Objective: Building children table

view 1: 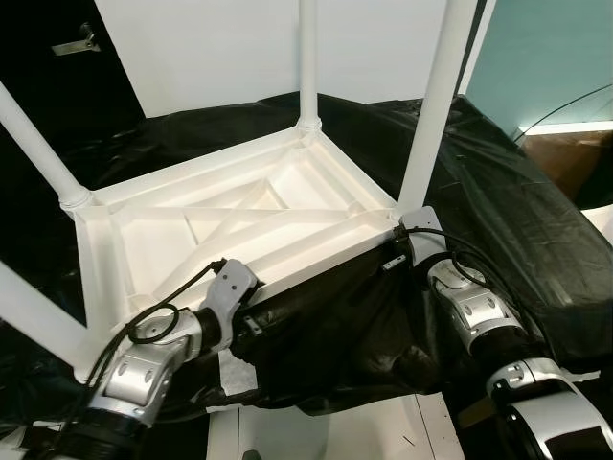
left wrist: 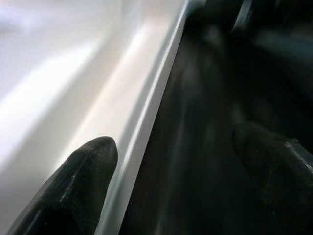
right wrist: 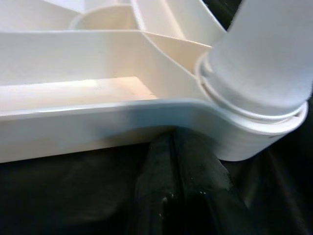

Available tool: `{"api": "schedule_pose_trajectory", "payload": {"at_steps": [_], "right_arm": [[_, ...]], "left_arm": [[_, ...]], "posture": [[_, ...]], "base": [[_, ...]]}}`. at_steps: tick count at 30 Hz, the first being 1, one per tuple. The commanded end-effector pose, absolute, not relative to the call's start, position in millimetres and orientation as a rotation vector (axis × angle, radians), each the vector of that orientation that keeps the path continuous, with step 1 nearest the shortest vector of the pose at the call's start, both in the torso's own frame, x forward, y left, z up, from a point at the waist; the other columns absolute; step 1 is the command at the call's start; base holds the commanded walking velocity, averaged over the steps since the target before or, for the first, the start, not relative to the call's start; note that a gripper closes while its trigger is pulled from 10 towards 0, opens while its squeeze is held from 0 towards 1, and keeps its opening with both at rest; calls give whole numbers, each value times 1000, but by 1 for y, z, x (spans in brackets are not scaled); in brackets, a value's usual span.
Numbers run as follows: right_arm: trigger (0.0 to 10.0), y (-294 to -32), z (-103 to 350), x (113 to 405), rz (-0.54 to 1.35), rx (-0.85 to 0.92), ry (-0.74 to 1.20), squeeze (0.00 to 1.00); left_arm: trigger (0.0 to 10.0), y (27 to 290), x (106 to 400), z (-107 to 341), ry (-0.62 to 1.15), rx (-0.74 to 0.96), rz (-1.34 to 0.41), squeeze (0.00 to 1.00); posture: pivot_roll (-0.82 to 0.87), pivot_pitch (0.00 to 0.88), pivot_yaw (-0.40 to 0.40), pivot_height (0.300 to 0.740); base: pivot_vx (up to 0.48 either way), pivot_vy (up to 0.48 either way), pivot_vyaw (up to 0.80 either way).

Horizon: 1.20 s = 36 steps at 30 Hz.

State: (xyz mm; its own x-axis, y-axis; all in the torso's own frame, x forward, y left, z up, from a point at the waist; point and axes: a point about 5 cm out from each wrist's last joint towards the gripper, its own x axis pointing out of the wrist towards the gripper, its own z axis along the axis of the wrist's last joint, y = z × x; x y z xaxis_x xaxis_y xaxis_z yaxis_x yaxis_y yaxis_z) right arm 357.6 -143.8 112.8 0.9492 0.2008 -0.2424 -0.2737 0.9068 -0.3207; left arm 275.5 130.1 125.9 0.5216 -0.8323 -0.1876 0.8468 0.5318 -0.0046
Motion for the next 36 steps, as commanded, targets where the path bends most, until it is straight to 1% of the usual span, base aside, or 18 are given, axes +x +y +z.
{"api": "schedule_pose_trajectory", "payload": {"at_steps": [1,2,3,6,7,8,10,11,13,22,25,26,28,29,30,31,32,36], "right_arm": [[7412,-127,117,357,292,-354,149,0],[7412,-127,117,357,292,-354,149,0],[10000,-123,116,354,297,-341,142,0],[10000,-117,114,349,301,-304,133,0],[10000,-114,113,345,306,-279,134,0],[10000,-114,113,345,306,-279,134,0],[10000,-109,110,338,320,-254,139,0],[10000,-109,110,338,320,-254,139,0],[10000,-105,107,335,333,-251,144,0],[10000,-100,107,333,347,-242,143,0],[10000,-101,108,334,345,-238,145,0],[10000,-103,108,336,340,-240,147,0],[10000,-108,107,341,328,-255,158,0],[10000,-108,107,341,328,-255,158,0],[10000,-113,105,346,314,-263,171,0],[10000,-113,105,346,314,-263,171,0],[10000,-118,105,351,299,-267,182,0],[10000,-133,108,365,261,-296,211,0]], "left_arm": [[10000,126,280,149,40,2,-1032,0],[10000,126,280,149,40,2,-1032,0],[10000,125,281,158,-14,-55,-1022,0],[10000,125,284,164,-24,-87,-996,0],[10000,126,286,154,40,-10,-979,0],[10000,126,286,154,40,-10,-979,0],[10000,136,289,127,199,204,-936,0],[10000,136,289,127,199,204,-936,0],[10000,148,292,109,320,334,-895,0],[10000,162,301,98,455,348,-776,0],[10000,158,297,96,480,327,-815,0],[9529,155,292,95,492,309,-869,0],[5529,148,282,96,495,250,-973,0],[5529,148,282,96,495,250,-973,0],[2118,145,278,101,475,211,-1026,0],[2118,145,278,101,475,211,-1026,0],[0,142,274,105,454,185,-1069,0],[0,134,266,121,383,101,-1207,0]], "posture": [[48,19,8,740],[48,19,8,740],[43,19,9,740],[39,19,10,740],[33,22,9,740],[33,22,9,740],[18,22,13,740],[18,22,13,740],[15,22,13,740],[22,14,10,740],[26,13,10,740],[27,13,11,740],[25,15,15,740],[25,15,15,740],[26,16,19,740],[26,16,19,740],[30,17,20,740],[48,20,18,740]], "base": [[0,0,0],[0,0,0],[0,0,0],[0,0,0],[0,0,0],[0,0,0],[0,0,0],[0,0,0],[0,0,0],[0,0,0],[0,0,0],[0,0,0],[0,0,0],[0,0,0],[0,0,0],[0,0,0],[0,0,0],[0,0,0]]}}
